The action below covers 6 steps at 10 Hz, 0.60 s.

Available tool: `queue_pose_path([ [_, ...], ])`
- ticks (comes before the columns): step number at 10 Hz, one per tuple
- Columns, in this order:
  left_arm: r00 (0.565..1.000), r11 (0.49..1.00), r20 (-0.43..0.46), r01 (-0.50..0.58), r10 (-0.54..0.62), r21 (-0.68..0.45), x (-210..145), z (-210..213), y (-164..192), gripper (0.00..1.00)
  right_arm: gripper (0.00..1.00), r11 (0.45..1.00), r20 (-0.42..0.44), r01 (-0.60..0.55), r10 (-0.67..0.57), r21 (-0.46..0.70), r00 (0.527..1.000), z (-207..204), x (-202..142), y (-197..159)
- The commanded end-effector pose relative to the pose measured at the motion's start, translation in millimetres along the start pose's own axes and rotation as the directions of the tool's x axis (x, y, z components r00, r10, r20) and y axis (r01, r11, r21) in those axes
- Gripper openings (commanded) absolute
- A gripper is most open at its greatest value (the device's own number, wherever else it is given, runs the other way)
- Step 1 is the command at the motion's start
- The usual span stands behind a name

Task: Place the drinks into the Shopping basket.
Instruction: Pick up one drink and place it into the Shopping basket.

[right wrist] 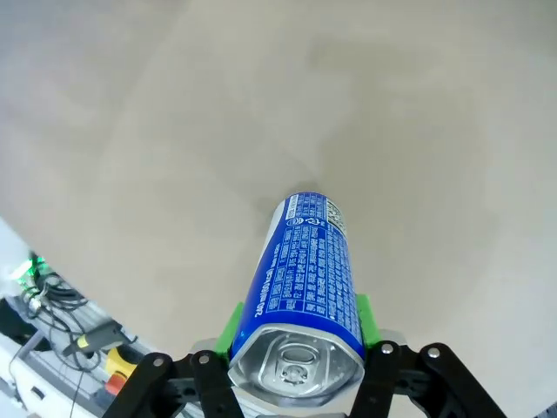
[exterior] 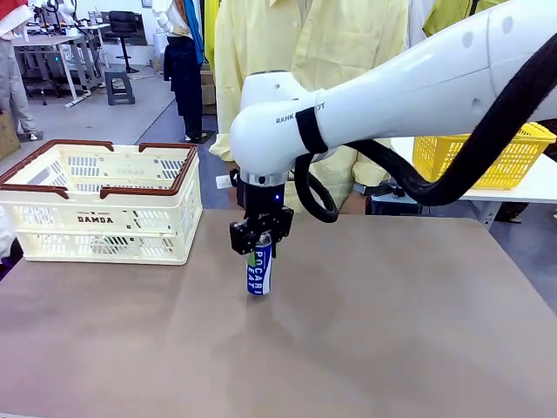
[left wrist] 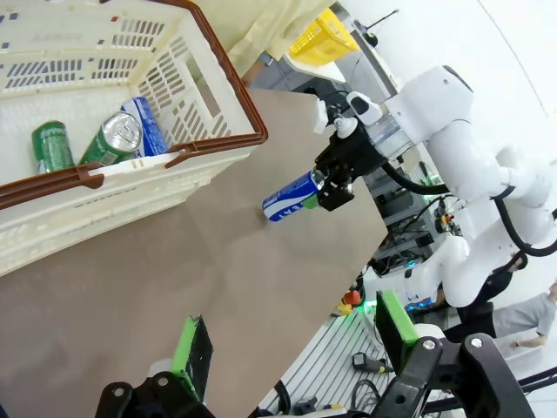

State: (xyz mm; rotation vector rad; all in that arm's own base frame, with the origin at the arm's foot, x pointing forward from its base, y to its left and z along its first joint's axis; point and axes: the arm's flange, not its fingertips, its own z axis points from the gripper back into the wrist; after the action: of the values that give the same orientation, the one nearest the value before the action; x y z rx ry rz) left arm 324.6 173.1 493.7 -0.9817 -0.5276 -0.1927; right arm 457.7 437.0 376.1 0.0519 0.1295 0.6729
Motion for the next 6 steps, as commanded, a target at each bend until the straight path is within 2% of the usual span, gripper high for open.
queue_pose_path([
  [1,1.0,1.0,-0.016,-0.008,0.008,0.0,-2.3,2.2,-1.4,1.0,0.0,0.999,-0.036,0.032,-0.033,-0.038,0.999,-2.9,4.7,-1.9],
  [2,1.0,1.0,-0.016,-0.008,0.008,0.0,-2.3,2.2,-1.4,1.0,0.54,0.999,-0.044,0.027,-0.028,-0.021,0.999,-4.2,1.7,-3.7],
  [3,1.0,1.0,-0.016,-0.008,0.008,0.0,-2.3,2.2,-1.4,1.0,1.0,1.0,-0.042,0.027,-0.027,-0.007,0.999,-1.3,-3.9,-4.3],
  [5,1.0,1.0,-0.016,-0.008,0.008,0.0,-2.3,2.2,-1.4,1.0,1.0,0.998,0.0,0.047,-0.047,0.032,0.999,21.5,-23.6,-14.6],
  [6,1.0,1.0,-0.016,-0.008,0.008,0.0,-2.3,2.2,-1.4,1.0,1.0,0.996,0.016,0.058,-0.06,0.072,0.998,51.8,-44.1,-25.7],
])
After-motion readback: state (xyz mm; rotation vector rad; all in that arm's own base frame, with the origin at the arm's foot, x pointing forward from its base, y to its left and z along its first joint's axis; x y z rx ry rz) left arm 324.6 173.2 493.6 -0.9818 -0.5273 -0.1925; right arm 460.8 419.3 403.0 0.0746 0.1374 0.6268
